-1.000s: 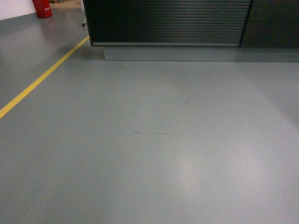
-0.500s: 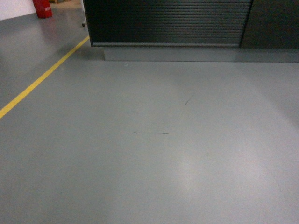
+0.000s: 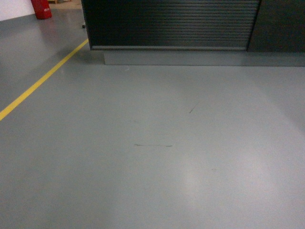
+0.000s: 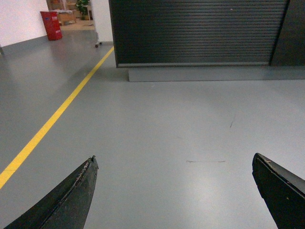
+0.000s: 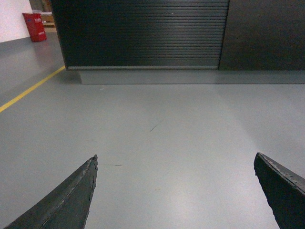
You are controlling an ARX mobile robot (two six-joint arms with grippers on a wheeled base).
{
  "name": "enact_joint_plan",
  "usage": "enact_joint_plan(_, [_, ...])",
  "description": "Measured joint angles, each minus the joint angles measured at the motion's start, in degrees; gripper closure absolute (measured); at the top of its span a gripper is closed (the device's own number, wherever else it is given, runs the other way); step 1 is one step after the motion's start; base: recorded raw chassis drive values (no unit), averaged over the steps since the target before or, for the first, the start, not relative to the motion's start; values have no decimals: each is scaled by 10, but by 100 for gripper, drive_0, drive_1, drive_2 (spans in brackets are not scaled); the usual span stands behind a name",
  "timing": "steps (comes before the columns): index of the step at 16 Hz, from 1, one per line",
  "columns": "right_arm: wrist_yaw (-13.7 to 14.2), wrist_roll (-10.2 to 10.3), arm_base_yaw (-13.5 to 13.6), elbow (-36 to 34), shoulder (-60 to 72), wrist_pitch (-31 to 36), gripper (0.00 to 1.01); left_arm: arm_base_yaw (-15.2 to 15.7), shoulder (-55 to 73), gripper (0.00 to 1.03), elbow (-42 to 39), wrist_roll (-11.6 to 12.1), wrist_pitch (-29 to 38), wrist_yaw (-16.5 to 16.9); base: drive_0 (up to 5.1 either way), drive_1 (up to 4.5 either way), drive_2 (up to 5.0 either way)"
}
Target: Place dark red mango on scale at checkout
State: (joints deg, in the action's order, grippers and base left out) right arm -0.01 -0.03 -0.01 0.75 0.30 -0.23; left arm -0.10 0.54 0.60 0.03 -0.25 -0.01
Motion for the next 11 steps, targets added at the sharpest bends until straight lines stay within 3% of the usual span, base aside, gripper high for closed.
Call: enact_joint_plan(11, [-1,0,0,0,0,-2,3,0,0,5,0,0,0,1,0,0,0])
